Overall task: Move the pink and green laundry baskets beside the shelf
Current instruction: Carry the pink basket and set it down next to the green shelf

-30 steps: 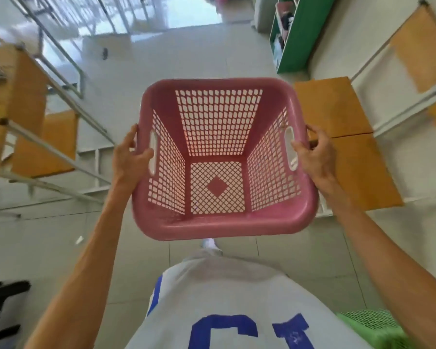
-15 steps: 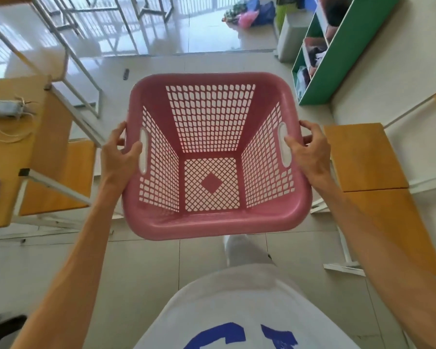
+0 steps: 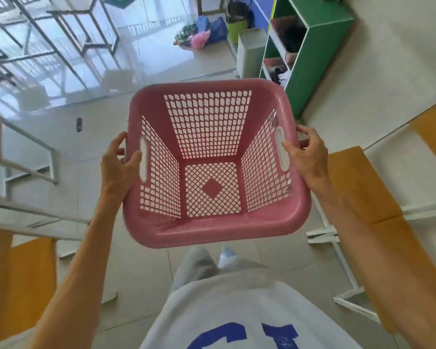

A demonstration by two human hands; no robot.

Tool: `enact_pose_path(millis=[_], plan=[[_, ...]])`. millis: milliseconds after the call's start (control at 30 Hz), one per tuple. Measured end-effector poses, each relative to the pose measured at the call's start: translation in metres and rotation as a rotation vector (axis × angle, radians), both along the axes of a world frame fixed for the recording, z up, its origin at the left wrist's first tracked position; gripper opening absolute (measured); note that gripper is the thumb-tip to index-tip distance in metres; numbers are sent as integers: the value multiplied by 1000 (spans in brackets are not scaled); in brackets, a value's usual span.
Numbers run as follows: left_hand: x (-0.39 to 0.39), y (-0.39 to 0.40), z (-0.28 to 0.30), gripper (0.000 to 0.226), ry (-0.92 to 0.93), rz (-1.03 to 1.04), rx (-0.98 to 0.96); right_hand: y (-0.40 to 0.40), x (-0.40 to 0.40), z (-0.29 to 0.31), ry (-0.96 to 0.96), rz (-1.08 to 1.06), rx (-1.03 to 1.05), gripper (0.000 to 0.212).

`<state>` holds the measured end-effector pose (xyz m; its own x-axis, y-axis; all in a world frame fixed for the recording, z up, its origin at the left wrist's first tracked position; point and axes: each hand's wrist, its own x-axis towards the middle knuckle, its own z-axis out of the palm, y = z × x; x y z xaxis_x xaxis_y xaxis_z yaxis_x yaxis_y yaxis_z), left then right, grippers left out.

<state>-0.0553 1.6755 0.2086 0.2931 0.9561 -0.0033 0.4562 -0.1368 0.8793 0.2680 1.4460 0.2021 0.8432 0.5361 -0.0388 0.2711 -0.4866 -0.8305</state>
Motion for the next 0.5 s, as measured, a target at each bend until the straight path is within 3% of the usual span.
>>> enact_pose_path(millis=[300,500], plan=[[178,162,-24,53,9,-159,-64,94,117,-3,30,-222,28,51],[329,269,-34,56,96,-423,-101,143,190,-5,71,-466,17,49]])
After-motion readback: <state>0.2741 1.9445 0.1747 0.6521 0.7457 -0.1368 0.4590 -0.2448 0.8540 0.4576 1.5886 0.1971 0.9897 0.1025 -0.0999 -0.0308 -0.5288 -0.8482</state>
